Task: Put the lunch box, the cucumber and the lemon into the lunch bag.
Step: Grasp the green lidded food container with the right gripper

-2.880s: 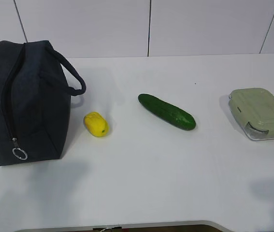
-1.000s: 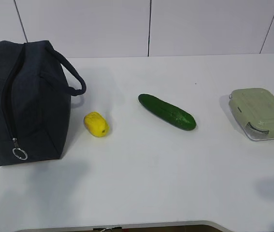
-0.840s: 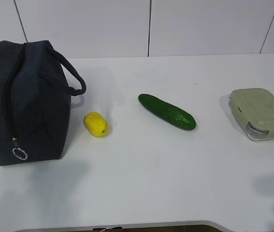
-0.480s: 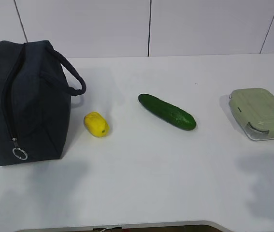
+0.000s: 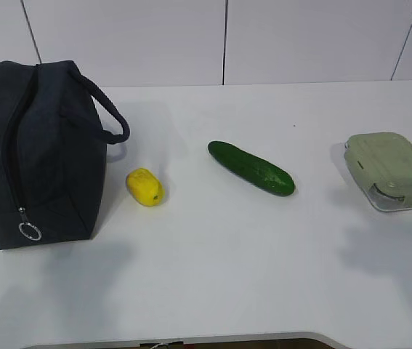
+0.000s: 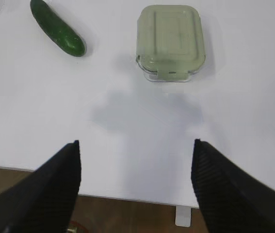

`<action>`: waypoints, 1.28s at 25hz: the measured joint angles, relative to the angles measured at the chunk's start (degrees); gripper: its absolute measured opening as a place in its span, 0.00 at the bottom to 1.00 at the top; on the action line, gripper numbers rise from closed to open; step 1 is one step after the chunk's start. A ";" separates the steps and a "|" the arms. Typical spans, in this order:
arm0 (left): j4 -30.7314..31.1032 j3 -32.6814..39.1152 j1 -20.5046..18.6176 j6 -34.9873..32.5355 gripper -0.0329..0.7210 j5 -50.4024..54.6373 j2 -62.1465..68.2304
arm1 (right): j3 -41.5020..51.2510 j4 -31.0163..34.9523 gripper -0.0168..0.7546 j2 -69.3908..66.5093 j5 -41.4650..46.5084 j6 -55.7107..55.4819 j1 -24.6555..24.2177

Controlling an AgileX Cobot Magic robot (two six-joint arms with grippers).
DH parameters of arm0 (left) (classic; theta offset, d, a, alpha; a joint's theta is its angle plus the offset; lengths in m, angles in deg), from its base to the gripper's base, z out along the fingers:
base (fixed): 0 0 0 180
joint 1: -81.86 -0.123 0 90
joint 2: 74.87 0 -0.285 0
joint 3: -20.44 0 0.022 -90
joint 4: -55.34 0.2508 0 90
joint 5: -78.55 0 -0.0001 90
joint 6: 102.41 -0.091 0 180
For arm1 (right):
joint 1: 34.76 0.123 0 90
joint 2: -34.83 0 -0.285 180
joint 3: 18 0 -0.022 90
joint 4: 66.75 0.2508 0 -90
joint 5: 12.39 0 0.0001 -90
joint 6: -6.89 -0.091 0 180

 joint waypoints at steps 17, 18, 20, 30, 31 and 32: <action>0.00 0.00 0.00 0.00 0.36 0.00 0.00 | -17.01 1.00 0.75 -23.50 -0.71 1.75 0.00; 0.00 0.00 0.00 0.00 0.36 0.00 0.00 | -18.08 1.36 0.75 -24.98 -0.61 1.97 -0.07; 0.00 0.00 0.00 0.00 0.36 0.00 0.00 | -20.04 1.78 0.75 -27.80 -0.02 2.94 -0.07; 0.00 0.00 0.00 0.00 0.36 0.00 0.00 | -27.24 1.99 0.75 -39.81 0.79 6.56 -0.07; 0.00 0.00 0.00 0.00 0.36 0.00 0.00 | -27.59 1.99 0.75 -40.77 1.08 6.85 -0.07; 0.00 0.00 0.00 0.00 0.36 0.00 0.00 | -27.92 1.99 0.75 -41.67 1.24 7.10 -0.07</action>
